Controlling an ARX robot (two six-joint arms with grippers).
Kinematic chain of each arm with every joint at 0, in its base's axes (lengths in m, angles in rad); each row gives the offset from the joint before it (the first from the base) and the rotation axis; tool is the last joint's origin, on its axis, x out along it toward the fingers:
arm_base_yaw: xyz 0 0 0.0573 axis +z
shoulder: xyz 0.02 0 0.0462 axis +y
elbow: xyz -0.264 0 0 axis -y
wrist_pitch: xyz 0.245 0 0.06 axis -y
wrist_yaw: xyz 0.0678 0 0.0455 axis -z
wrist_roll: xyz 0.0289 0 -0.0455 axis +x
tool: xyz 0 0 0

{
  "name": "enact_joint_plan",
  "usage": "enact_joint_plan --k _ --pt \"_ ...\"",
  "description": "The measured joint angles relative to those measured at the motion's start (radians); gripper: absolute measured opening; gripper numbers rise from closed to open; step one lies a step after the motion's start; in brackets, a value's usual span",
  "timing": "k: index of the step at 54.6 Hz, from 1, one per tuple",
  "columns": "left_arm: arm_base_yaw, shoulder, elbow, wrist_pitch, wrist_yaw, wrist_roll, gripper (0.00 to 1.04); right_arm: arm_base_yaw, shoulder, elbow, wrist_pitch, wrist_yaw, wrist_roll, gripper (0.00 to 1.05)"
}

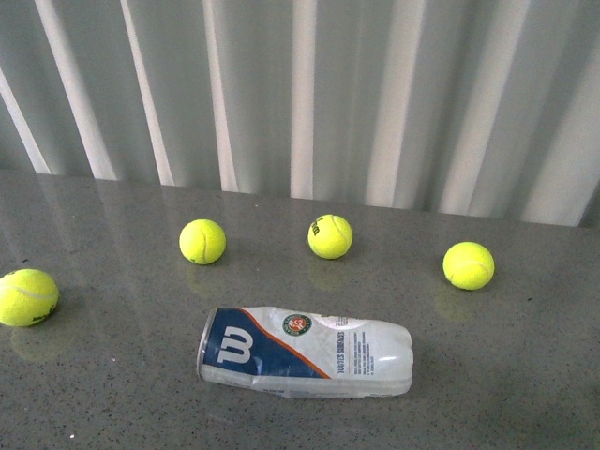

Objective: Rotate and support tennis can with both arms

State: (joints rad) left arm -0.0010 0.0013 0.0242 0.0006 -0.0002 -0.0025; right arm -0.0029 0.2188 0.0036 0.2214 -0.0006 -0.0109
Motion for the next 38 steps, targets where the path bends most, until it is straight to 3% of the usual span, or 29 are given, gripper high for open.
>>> enact_joint_plan --k 12,17,30,38 --pt "0.000 0.000 0.000 0.000 0.000 0.000 0.98 0.000 -0.061 0.000 -0.061 0.000 0.000 0.03" --pt "0.000 0.000 0.000 0.000 0.000 0.000 0.98 0.000 -0.179 0.001 -0.211 0.000 0.000 0.03" --pt "0.000 0.000 0.000 0.000 0.000 0.000 0.98 0.000 -0.214 0.001 -0.220 0.000 0.000 0.03" --pt "0.000 0.000 0.000 0.000 0.000 0.000 0.98 0.000 -0.214 0.001 -0.221 0.000 0.000 0.24"
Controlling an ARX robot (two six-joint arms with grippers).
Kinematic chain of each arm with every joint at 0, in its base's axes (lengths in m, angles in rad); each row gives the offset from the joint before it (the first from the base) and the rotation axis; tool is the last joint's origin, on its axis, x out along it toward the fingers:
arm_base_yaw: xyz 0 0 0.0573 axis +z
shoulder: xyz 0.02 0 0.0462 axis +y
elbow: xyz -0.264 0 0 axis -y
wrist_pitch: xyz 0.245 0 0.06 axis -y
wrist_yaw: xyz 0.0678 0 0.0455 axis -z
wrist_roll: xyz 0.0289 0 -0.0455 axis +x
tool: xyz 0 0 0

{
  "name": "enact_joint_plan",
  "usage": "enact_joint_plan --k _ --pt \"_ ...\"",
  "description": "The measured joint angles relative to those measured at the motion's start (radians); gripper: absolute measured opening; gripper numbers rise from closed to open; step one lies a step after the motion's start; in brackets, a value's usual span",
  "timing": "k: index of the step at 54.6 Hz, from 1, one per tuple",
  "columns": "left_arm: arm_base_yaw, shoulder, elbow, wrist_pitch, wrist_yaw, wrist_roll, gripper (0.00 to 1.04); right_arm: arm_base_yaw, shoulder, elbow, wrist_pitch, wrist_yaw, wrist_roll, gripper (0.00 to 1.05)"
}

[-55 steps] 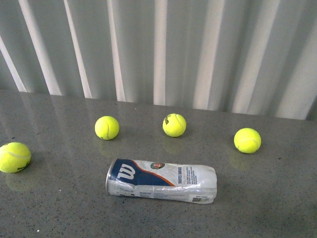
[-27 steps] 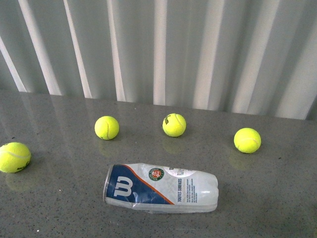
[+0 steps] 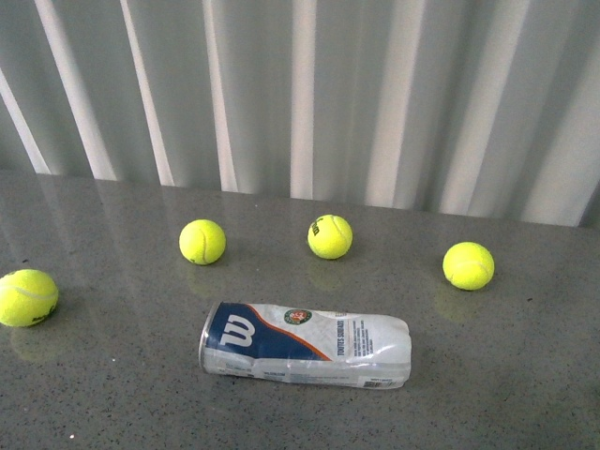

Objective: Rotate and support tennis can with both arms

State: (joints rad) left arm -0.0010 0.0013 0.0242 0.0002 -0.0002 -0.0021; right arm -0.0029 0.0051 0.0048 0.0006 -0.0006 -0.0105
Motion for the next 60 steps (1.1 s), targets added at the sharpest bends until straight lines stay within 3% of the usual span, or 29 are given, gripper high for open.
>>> enact_joint_plan --k 15,18,21,23,28,38,49,60 --pt "0.003 0.005 0.002 -0.006 0.012 0.005 0.98 0.000 -0.001 0.000 0.000 0.000 0.000 0.76" --pt "0.064 0.102 0.072 -0.171 0.172 0.060 0.98 0.000 -0.001 0.000 0.000 0.001 0.000 0.84" --pt "0.095 0.242 0.147 -0.235 0.265 0.106 0.98 0.000 -0.001 0.000 0.000 -0.002 0.000 0.93" --pt "0.101 0.327 0.188 -0.211 0.272 0.119 0.98 0.000 -0.001 0.000 0.000 -0.003 0.000 0.99" --pt "0.078 0.573 0.307 -0.021 0.216 0.155 0.98 0.002 -0.001 0.000 0.000 0.000 0.001 0.97" --pt "-0.027 1.065 0.500 0.277 0.219 0.138 0.98 0.002 -0.001 0.000 0.000 -0.001 0.001 0.98" --pt "-0.114 1.560 0.624 0.354 0.211 0.085 0.98 0.002 -0.001 0.000 0.000 0.000 0.001 0.98" --pt "-0.102 1.784 0.710 0.400 0.224 0.017 0.98 0.002 -0.002 0.000 0.000 0.000 0.001 0.98"
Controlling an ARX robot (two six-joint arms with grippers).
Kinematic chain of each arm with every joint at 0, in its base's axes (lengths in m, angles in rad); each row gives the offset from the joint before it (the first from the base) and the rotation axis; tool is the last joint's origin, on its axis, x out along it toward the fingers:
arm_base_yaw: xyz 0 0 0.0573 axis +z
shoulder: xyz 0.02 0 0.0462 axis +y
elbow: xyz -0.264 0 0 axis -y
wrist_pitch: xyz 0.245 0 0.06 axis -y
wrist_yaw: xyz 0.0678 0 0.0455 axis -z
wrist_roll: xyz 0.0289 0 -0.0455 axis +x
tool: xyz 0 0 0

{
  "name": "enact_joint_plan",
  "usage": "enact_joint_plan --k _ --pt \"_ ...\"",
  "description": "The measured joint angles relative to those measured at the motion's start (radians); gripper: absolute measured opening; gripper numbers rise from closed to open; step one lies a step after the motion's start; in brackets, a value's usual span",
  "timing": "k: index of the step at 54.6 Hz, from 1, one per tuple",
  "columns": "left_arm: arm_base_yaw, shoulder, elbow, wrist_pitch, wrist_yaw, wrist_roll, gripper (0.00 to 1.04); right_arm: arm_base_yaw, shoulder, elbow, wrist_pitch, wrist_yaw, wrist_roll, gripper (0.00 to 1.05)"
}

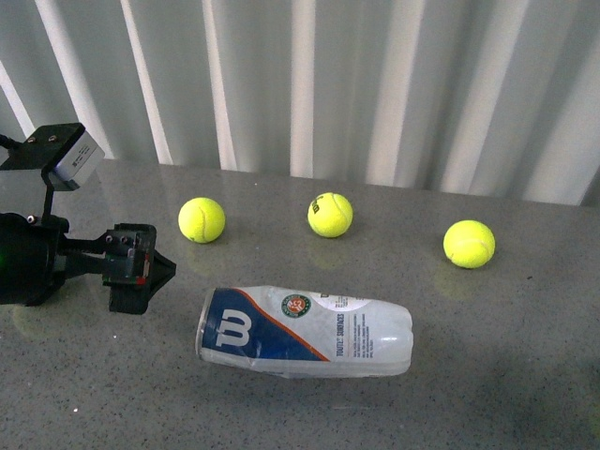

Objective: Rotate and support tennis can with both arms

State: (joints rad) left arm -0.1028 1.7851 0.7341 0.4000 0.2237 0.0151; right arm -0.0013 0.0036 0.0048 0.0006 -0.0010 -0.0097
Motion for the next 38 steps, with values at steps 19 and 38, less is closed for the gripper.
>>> enact_joint_plan --k 19,38 --pt "-0.016 0.157 0.063 0.066 0.044 -0.116 0.98 0.000 0.000 0.000 0.000 0.000 0.000 0.98" --pt "-0.104 0.271 0.083 0.162 0.103 -0.269 0.98 0.000 0.000 0.000 0.000 0.000 0.000 0.98"
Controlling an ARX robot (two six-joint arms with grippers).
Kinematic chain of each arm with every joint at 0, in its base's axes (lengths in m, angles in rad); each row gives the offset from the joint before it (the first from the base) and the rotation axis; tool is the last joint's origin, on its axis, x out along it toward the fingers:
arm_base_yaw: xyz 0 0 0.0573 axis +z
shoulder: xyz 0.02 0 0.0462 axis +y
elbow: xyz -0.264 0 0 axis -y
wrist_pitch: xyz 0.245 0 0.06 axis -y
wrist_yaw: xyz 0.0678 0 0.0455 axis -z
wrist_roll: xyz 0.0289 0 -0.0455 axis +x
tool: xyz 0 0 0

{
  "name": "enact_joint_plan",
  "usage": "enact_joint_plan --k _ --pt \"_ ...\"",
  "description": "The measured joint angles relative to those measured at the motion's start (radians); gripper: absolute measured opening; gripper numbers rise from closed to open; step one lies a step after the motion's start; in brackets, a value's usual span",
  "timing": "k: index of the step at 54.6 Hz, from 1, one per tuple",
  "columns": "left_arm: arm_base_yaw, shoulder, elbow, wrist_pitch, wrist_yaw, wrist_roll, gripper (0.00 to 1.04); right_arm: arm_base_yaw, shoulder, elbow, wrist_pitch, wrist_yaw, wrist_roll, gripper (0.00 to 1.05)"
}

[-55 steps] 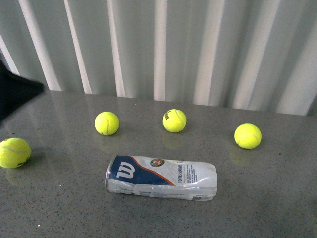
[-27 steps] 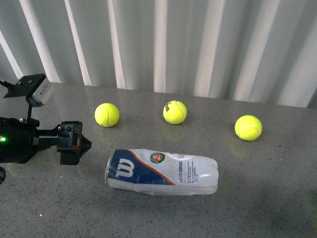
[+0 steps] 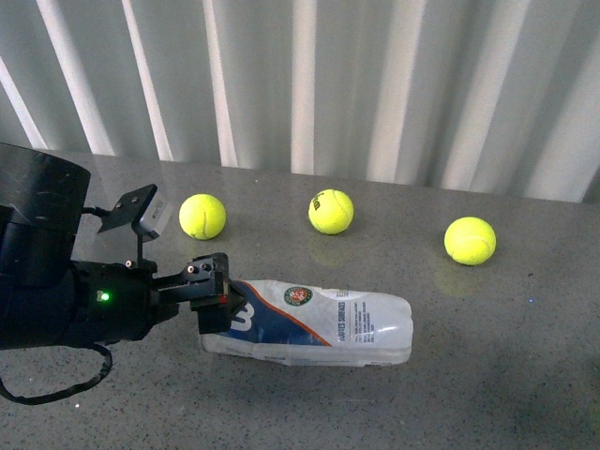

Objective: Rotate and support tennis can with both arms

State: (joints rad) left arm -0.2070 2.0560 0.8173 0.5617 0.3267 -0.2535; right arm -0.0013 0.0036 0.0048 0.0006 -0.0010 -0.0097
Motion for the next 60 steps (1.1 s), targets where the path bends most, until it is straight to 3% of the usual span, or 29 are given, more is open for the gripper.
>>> enact_joint_plan --k 17,30,35,45,52,60 --pt "-0.043 0.050 -0.001 0.114 0.059 -0.154 0.98 0.000 0.000 0.000 0.000 0.000 0.000 0.98" --pt "-0.046 0.050 -0.007 0.115 0.061 -0.166 0.60 0.000 0.000 0.000 0.000 0.000 0.000 0.98" --pt "-0.039 0.049 -0.010 0.106 0.063 -0.161 0.39 0.000 0.000 0.000 0.000 0.000 0.000 0.98" --pt "-0.021 -0.005 -0.009 0.046 0.092 -0.152 0.14 0.000 0.000 0.000 0.000 0.000 0.000 0.98" --pt "-0.024 -0.091 0.020 -0.091 0.082 -0.072 0.06 0.000 0.000 0.000 0.000 0.000 0.000 0.98" --pt "-0.041 -0.223 0.084 -0.286 0.109 0.074 0.05 0.000 0.000 0.000 0.000 0.000 0.000 0.98"
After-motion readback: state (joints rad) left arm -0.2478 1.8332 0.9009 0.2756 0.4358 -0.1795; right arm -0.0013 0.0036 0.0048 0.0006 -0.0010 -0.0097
